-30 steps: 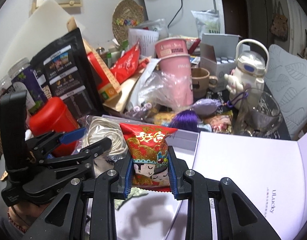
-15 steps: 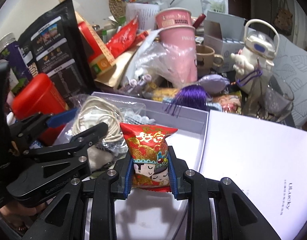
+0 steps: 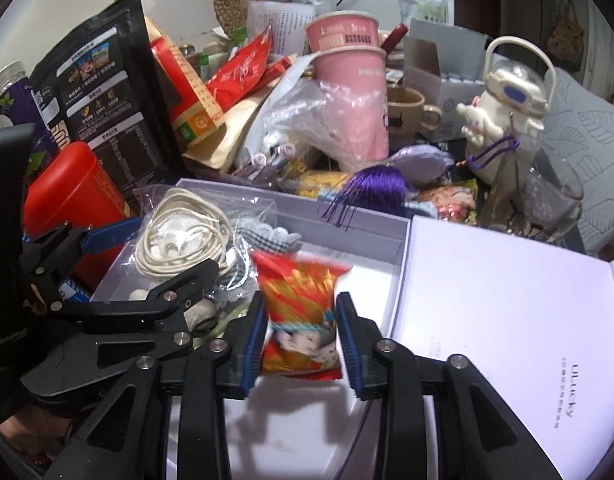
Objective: Organize soft objects
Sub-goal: 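Open right gripper to drop red packet while left gripper releases cable bag into box, then withdraw both grippers from the box back over the table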
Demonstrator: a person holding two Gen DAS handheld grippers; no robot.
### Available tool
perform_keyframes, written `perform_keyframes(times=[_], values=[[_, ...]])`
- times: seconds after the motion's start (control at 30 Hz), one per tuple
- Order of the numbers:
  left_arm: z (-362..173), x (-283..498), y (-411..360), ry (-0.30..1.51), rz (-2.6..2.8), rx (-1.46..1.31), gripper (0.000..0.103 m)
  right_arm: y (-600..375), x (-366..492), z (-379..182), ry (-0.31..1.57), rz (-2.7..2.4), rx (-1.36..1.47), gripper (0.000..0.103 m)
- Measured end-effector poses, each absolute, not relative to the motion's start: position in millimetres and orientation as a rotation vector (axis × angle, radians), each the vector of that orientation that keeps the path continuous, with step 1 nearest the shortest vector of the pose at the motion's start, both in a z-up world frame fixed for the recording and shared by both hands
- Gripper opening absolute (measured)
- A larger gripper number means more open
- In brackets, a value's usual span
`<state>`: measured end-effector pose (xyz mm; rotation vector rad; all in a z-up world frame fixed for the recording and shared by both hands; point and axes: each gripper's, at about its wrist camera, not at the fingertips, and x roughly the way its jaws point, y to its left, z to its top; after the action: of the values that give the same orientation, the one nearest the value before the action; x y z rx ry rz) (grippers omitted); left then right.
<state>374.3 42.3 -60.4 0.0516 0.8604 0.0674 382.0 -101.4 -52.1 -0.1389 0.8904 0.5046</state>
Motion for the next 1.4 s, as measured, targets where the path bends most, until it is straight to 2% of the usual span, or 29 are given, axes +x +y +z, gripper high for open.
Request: perform_keyframes(times=[0.1,0.57,1.13,1.23,1.3,1.4], values=[[-57,373,44,0.866,0.058,0.02,0.08,-104,378,-45,0.867,0.511,-0.136,0.043],[-21,352,31,0.797,0.043,0.017,0.08,-124,352,-9,0.804,0.497,-0.115,0.043],[64,292,19,0.61,0.053,0.046,0.08,-145,295,66,0.64,0.479,-0.119,0.043],[80,277,18,0.576,0.052,0.048,0.08,-148,280,81,0.601,0.483,-0.119,0.047],[89,266,17,0.551,0.05,0.047,0.082,-151,267,91,0.567,0.487,-0.124,0.048],[101,249,16,0.511,0.053,0.046,0.097,-154,251,102,0.534,0.486,-0.128,0.051]])
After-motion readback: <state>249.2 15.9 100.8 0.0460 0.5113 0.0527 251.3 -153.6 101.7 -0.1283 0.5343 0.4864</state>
